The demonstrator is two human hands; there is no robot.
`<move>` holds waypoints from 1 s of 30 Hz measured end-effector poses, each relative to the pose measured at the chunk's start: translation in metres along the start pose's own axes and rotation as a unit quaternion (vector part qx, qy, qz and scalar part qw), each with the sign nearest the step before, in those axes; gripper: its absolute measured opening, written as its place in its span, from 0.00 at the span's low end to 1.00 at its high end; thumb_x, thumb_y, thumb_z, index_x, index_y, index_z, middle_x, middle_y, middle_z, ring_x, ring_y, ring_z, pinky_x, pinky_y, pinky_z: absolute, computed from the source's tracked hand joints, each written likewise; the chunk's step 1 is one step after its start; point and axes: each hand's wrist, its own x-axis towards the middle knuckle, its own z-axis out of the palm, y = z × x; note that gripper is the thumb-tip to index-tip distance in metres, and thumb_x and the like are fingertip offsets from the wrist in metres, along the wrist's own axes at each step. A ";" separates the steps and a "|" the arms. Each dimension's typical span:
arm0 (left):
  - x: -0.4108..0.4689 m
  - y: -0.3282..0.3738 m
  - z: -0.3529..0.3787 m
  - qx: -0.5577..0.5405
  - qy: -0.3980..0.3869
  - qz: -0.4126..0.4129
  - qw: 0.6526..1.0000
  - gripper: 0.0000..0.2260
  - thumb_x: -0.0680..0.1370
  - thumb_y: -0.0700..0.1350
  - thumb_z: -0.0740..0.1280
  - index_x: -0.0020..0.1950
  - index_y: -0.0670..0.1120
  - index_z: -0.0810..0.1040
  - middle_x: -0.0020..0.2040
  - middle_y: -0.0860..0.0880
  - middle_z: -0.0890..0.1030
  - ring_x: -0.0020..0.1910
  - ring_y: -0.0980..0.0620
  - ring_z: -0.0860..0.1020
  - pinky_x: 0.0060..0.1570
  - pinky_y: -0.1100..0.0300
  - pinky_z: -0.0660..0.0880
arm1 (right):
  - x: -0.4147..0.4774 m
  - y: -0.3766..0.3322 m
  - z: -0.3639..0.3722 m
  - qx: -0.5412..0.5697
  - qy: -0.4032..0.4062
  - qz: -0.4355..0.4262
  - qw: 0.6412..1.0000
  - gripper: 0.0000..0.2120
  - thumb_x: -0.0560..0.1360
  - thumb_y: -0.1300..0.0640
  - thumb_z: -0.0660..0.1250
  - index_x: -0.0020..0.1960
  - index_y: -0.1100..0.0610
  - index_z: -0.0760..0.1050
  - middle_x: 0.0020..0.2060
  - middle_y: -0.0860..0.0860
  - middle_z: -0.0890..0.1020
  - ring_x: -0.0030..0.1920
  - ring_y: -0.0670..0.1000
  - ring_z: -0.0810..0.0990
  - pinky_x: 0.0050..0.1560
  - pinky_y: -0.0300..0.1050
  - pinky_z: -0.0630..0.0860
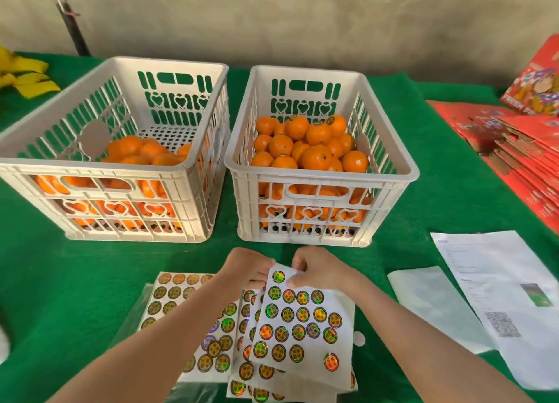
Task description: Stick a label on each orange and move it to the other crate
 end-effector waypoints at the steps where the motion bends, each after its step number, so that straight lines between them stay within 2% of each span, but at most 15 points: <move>1: 0.000 0.002 0.003 -0.016 0.002 -0.001 1.000 0.04 0.76 0.36 0.68 0.49 0.37 0.79 0.41 0.42 0.82 0.38 0.48 0.81 0.36 0.61 0.79 | -0.003 0.001 0.001 -0.005 0.020 -0.007 1.000 0.11 0.70 0.55 0.73 0.45 0.58 0.73 0.41 0.52 0.75 0.41 0.49 0.72 0.39 0.42 0.66; 3: -0.002 0.005 0.006 -0.024 -0.009 -0.005 1.000 0.05 0.76 0.33 0.66 0.50 0.39 0.77 0.43 0.41 0.79 0.39 0.46 0.78 0.40 0.61 0.78 | -0.009 0.002 0.005 -0.006 0.084 -0.047 0.995 0.14 0.70 0.56 0.72 0.53 0.56 0.74 0.47 0.49 0.74 0.49 0.49 0.71 0.48 0.41 0.68; 5: -0.003 0.007 0.007 -0.018 -0.019 -0.010 1.000 0.07 0.76 0.32 0.63 0.52 0.37 0.77 0.44 0.40 0.79 0.40 0.46 0.78 0.42 0.60 0.79 | -0.013 -0.002 0.007 0.006 0.135 -0.109 0.985 0.10 0.72 0.59 0.70 0.53 0.55 0.76 0.46 0.47 0.73 0.49 0.47 0.69 0.50 0.40 0.65; 8: -0.003 0.009 0.004 -0.040 -0.053 -0.032 0.997 0.10 0.78 0.31 0.59 0.55 0.36 0.77 0.43 0.39 0.79 0.39 0.47 0.78 0.42 0.60 0.78 | -0.015 -0.006 0.008 -0.027 0.139 -0.158 0.977 0.08 0.74 0.63 0.66 0.52 0.58 0.80 0.45 0.53 0.78 0.49 0.50 0.73 0.52 0.43 0.68; 10: -0.003 0.008 0.002 -0.038 -0.086 -0.037 0.995 0.08 0.79 0.32 0.58 0.53 0.37 0.75 0.41 0.41 0.76 0.37 0.49 0.75 0.40 0.62 0.77 | -0.016 -0.005 0.009 -0.063 0.144 -0.178 0.971 0.09 0.75 0.64 0.65 0.52 0.59 0.81 0.45 0.56 0.79 0.50 0.52 0.74 0.51 0.44 0.69; 13: -0.001 0.004 -0.001 -0.020 -0.109 -0.007 0.994 0.08 0.79 0.31 0.57 0.53 0.35 0.76 0.38 0.41 0.76 0.34 0.49 0.75 0.39 0.62 0.77 | -0.018 -0.004 0.011 -0.097 0.151 -0.209 0.961 0.08 0.75 0.63 0.64 0.49 0.59 0.81 0.43 0.55 0.78 0.48 0.51 0.74 0.48 0.45 0.71; 16: -0.001 0.000 0.001 0.027 -0.113 0.033 0.993 0.07 0.79 0.31 0.59 0.53 0.34 0.76 0.40 0.40 0.77 0.34 0.48 0.75 0.36 0.64 0.77 | -0.021 -0.005 0.009 -0.067 0.156 -0.211 0.962 0.04 0.73 0.64 0.66 0.43 0.60 0.79 0.40 0.53 0.78 0.42 0.47 0.72 0.44 0.42 0.70; 18: 0.002 -0.004 0.002 0.078 -0.096 0.075 0.990 0.09 0.78 0.29 0.59 0.54 0.30 0.77 0.42 0.36 0.80 0.36 0.44 0.79 0.35 0.64 0.78 | -0.023 -0.006 0.003 -0.011 0.173 -0.188 0.967 0.03 0.72 0.66 0.67 0.41 0.61 0.79 0.39 0.53 0.79 0.39 0.47 0.72 0.42 0.40 0.70; 20: 0.002 -0.009 0.001 0.157 -0.092 0.126 0.975 0.10 0.77 0.29 0.60 0.56 0.31 0.78 0.47 0.33 0.81 0.44 0.39 0.82 0.42 0.61 0.80 | -0.025 -0.009 -0.004 0.037 0.194 -0.173 0.965 0.02 0.71 0.67 0.69 0.40 0.62 0.79 0.37 0.52 0.78 0.38 0.47 0.73 0.41 0.37 0.70; 22: 0.002 -0.012 -0.003 0.291 -0.080 0.204 0.931 0.12 0.78 0.36 0.63 0.58 0.36 0.79 0.51 0.40 0.82 0.53 0.44 0.81 0.52 0.61 0.76 | -0.027 -0.017 -0.013 0.075 0.209 -0.177 0.959 0.03 0.70 0.69 0.70 0.39 0.63 0.78 0.35 0.51 0.77 0.37 0.46 0.72 0.38 0.36 0.70; 23: 0.001 -0.011 -0.008 0.341 -0.057 0.253 0.904 0.13 0.78 0.40 0.64 0.61 0.39 0.79 0.53 0.45 0.81 0.52 0.50 0.80 0.53 0.64 0.73 | -0.028 -0.023 -0.017 0.091 0.217 -0.184 0.954 0.05 0.70 0.69 0.70 0.38 0.62 0.78 0.35 0.53 0.77 0.36 0.47 0.72 0.38 0.36 0.70; 25: -0.004 -0.002 -0.022 0.324 -0.016 0.332 0.886 0.11 0.78 0.44 0.66 0.59 0.45 0.80 0.47 0.54 0.81 0.39 0.62 0.77 0.43 0.73 0.71 | -0.028 -0.039 -0.028 0.112 0.241 -0.213 0.940 0.06 0.69 0.69 0.71 0.37 0.61 0.77 0.34 0.56 0.78 0.36 0.50 0.73 0.37 0.40 0.71; 27: -0.019 0.017 -0.045 0.262 0.010 0.415 0.871 0.05 0.77 0.44 0.68 0.50 0.49 0.82 0.36 0.62 0.79 0.30 0.63 0.74 0.33 0.74 0.67 | -0.026 -0.064 -0.040 0.131 0.274 -0.247 0.920 0.05 0.70 0.67 0.71 0.38 0.62 0.76 0.34 0.57 0.78 0.36 0.53 0.75 0.37 0.47 0.73; 28: -0.027 0.027 -0.059 0.234 0.022 0.446 0.864 0.04 0.77 0.43 0.68 0.46 0.49 0.83 0.33 0.64 0.78 0.28 0.63 0.75 0.31 0.74 0.67 | -0.024 -0.078 -0.045 0.140 0.294 -0.266 0.907 0.03 0.70 0.66 0.70 0.38 0.63 0.76 0.34 0.57 0.78 0.35 0.54 0.75 0.36 0.50 0.73; 30: -0.043 0.049 -0.089 0.158 0.050 0.476 0.864 0.06 0.77 0.41 0.68 0.42 0.48 0.83 0.31 0.62 0.80 0.27 0.62 0.76 0.29 0.75 0.68 | -0.017 -0.110 -0.055 0.161 0.340 -0.313 0.872 0.02 0.70 0.65 0.68 0.40 0.64 0.75 0.35 0.56 0.78 0.36 0.54 0.75 0.35 0.50 0.73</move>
